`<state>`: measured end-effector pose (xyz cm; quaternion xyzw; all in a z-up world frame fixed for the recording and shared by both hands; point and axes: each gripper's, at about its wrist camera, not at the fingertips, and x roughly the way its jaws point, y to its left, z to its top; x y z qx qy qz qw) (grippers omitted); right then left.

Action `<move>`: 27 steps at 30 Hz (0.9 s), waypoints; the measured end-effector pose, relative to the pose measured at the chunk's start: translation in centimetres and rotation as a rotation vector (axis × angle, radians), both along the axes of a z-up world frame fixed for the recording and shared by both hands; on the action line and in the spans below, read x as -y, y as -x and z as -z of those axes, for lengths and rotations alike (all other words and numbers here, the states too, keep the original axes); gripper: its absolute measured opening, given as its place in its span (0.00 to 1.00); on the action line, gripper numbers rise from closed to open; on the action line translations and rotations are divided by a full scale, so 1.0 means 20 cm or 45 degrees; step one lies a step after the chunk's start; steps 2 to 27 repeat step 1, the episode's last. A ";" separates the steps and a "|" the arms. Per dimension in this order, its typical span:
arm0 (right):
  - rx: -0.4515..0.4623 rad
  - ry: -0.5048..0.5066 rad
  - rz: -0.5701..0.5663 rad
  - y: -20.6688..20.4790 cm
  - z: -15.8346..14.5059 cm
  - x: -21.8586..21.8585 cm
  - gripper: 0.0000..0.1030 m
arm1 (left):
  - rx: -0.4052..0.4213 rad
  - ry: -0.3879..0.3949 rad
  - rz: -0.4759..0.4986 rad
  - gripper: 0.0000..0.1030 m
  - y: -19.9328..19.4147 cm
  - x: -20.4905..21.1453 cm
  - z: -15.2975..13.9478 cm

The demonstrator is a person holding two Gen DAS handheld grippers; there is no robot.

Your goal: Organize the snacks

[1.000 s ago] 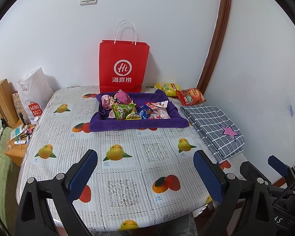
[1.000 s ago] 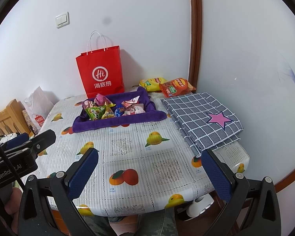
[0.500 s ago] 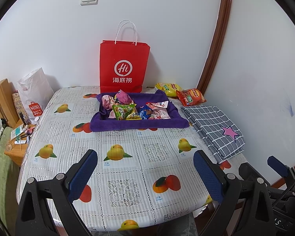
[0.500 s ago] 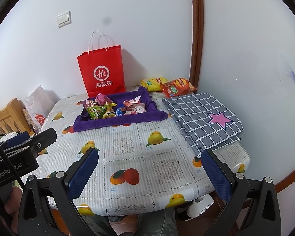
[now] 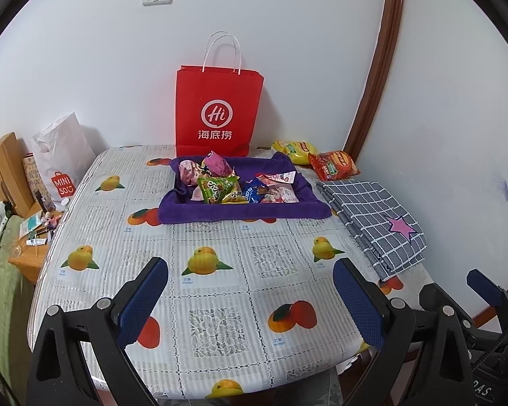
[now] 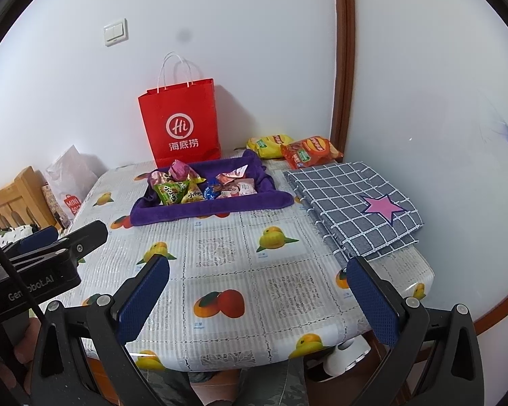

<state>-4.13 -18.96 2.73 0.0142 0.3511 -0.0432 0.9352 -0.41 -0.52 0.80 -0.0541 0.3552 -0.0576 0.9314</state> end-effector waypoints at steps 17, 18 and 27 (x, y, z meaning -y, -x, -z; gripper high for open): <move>0.000 0.002 -0.002 0.00 0.00 0.00 1.00 | 0.001 -0.004 0.000 0.96 -0.01 0.00 0.01; 0.000 0.002 -0.002 0.00 0.00 0.00 1.00 | 0.001 -0.004 0.000 0.96 -0.01 0.00 0.01; 0.000 0.002 -0.002 0.00 0.00 0.00 1.00 | 0.001 -0.004 0.000 0.96 -0.01 0.00 0.01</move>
